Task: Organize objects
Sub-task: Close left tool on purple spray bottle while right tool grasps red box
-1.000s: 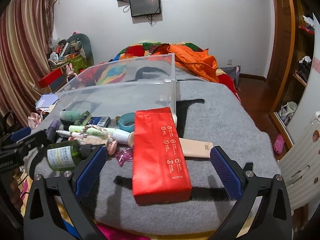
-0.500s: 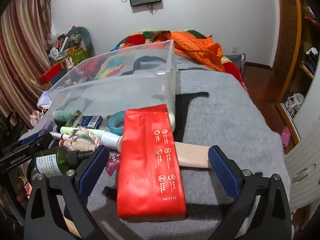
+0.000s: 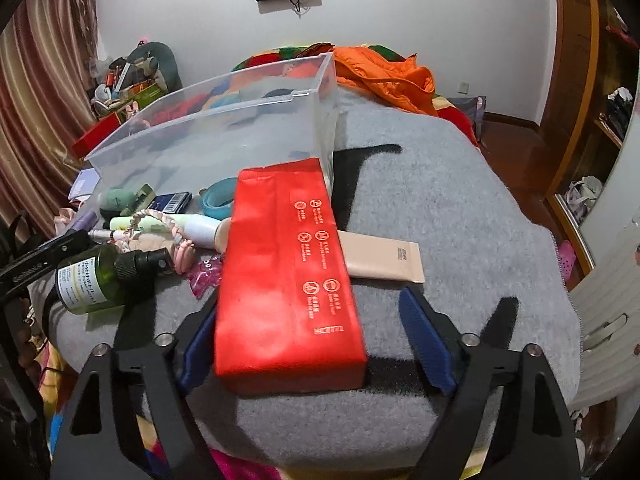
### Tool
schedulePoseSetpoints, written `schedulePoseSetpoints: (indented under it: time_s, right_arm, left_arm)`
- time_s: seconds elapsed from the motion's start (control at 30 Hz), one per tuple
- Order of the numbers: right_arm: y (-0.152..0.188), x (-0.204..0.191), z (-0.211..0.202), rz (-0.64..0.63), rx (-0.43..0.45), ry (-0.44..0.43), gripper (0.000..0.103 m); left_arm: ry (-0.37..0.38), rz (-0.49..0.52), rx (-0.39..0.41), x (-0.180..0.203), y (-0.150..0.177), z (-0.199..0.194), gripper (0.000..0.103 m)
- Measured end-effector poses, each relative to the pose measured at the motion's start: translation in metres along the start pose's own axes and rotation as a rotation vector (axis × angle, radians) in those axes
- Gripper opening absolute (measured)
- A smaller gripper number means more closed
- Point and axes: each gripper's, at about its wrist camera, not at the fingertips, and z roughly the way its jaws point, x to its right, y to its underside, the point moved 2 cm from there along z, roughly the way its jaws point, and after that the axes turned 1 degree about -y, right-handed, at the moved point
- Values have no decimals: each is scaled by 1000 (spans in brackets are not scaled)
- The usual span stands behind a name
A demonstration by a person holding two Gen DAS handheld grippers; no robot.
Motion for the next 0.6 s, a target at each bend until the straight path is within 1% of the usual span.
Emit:
schedulePoseSetpoints:
  time_s: [0.03,0.1,0.13,0.3,0.6]
  right_arm:
    - [0,-1,0,-6,-1,-2,70]
    - [1,-2,-1,-16,1,-7,61]
    - [1,-4,-2,-21,1,-22,55]
    - [1,-8,-9,-29,23,-38,53]
    - [0,-13,-41,-36,137,-49,53]
  left_arm:
    - [-9,9,5,2,0,1,42]
    - [-18,18,12,2,1,0,29]
    - [-13,19,14,2,2,-1,26]
    - [13,1,13,-4,5,-8,25]
    - [21,-14,45,-8,13,-32,25]
